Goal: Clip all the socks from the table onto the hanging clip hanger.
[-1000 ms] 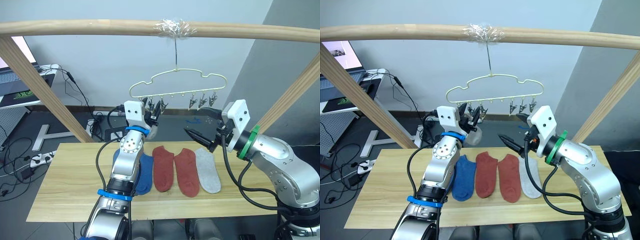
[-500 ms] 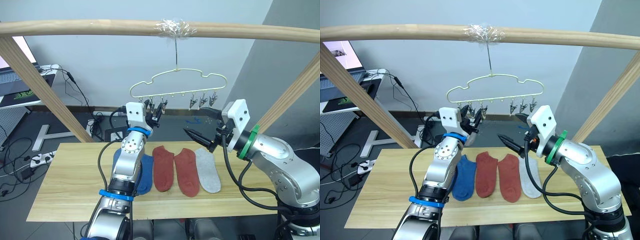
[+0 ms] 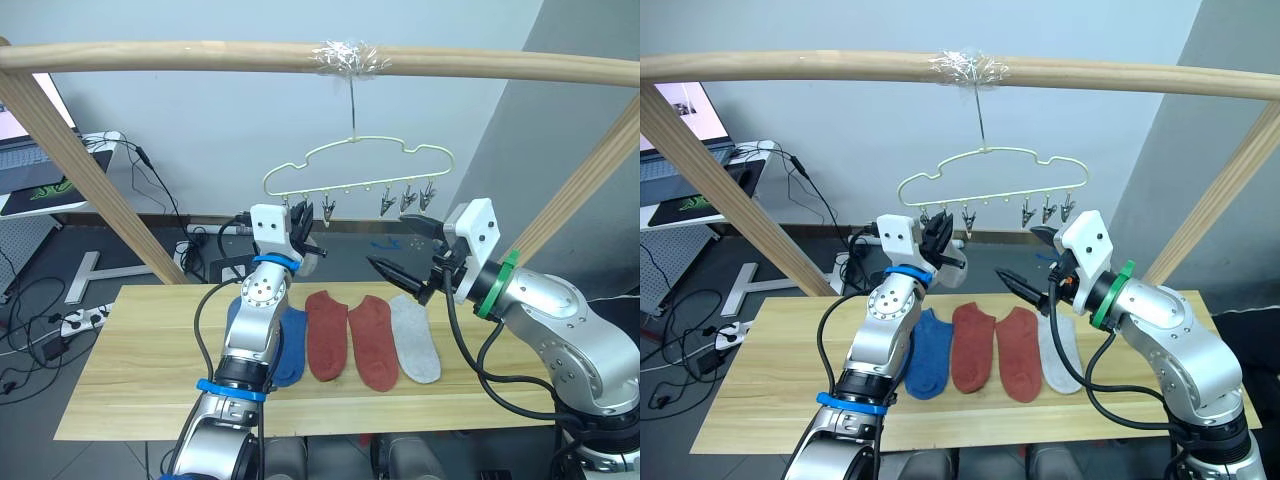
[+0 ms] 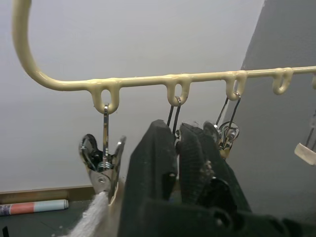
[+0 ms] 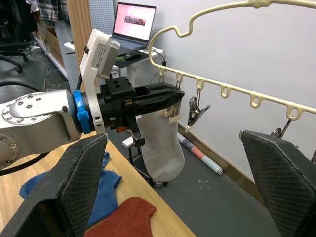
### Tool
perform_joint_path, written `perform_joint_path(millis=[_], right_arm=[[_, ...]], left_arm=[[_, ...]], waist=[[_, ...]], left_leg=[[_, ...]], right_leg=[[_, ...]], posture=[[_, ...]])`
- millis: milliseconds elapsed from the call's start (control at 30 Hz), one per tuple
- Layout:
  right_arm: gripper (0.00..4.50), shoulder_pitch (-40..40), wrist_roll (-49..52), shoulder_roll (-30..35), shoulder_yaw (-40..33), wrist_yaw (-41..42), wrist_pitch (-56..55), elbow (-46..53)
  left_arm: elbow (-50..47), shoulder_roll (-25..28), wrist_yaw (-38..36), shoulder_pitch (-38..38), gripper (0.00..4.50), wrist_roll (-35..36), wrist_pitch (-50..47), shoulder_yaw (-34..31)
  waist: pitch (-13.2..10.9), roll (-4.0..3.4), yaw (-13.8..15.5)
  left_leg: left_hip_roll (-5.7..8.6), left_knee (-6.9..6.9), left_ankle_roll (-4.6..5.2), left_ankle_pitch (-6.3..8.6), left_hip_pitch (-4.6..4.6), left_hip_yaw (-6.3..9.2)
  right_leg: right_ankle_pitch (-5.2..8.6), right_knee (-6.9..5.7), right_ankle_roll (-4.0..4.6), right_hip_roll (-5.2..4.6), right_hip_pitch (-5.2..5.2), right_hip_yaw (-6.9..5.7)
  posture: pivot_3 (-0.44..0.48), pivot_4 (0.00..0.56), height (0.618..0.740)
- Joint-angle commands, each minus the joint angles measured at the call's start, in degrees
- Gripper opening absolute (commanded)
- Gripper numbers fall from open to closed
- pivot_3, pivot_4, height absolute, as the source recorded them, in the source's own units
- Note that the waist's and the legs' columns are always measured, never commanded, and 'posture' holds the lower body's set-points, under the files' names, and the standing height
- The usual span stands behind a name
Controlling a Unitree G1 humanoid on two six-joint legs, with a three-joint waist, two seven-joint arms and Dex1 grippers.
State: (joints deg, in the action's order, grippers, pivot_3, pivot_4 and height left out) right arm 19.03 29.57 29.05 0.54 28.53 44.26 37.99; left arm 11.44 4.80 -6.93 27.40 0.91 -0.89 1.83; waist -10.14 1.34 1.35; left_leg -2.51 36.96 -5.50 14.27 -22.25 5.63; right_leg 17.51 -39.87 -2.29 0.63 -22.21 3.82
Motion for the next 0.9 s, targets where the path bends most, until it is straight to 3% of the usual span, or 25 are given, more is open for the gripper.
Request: perform_joint_path(millis=[33, 167, 300, 467, 900], right_arm=[[4.5, 0.5, 0.5, 0.2, -0.8, -0.3, -0.7, 1.6], [4.5, -0.9, -1.8, -1.1, 2.1, -3.0, 0.2, 1.1], [4.5, -8.2, -7.6, -3.4, 6.7, -8.8, 0.5, -2.8], [4.5, -15.3, -15.8, -6.2, 10.5, -13.4, -4.4, -16.4], [4.5, -8.4, -21.9, -13.8, 6.5, -13.7, -20.3, -51.6]], left_arm=[[-0.4, 0.0, 0.0, 1.5, 0.02, -0.2, 1.1, -0.3], [-0.6, 0.4, -2.2, 1.9, 0.02, 1.8, -0.4, -0.8], [-0.8, 1.5, -5.8, 2.1, 0.02, 4.5, -3.5, -1.3], [-1.1, 3.8, -9.0, 1.6, 0.02, 6.3, -6.0, -2.1], [-3.4, 3.8, -9.8, 0.0, 0.02, 6.1, -7.9, -2.2]], waist=[[0.0, 0.0, 0.0], [0.0, 0.0, 0.0], [0.0, 0.03, 0.1], [0.0, 0.02, 0.0], [0.0, 0.01, -1.4]], left_leg=[[0.0, 0.0, 0.0, 0.0, 0.01, 0.01], [0.0, -0.01, 0.01, -0.01, 0.02, 0.01], [-0.01, -0.03, 0.01, -0.01, 0.01, 0.04], [-0.01, -0.02, 0.01, -0.01, 0.07, -0.03], [-0.05, -0.05, 0.12, -0.08, 0.33, -0.16]], right_leg=[[0.0, -0.02, 0.0, 0.0, 0.0, 0.0], [0.0, -0.02, 0.0, 0.02, 0.0, 0.0], [0.0, -0.02, 0.0, 0.02, -0.01, -0.02], [0.0, -0.01, 0.0, 0.01, 0.01, 0.06], [-0.05, -0.05, 0.08, 0.08, 0.14, 0.22]], posture=[[0.079, 0.137, 0.74], [0.078, 0.137, 0.74], [0.085, 0.137, 0.74], [0.093, 0.139, 0.74], [0.1, 0.14, 0.74]])
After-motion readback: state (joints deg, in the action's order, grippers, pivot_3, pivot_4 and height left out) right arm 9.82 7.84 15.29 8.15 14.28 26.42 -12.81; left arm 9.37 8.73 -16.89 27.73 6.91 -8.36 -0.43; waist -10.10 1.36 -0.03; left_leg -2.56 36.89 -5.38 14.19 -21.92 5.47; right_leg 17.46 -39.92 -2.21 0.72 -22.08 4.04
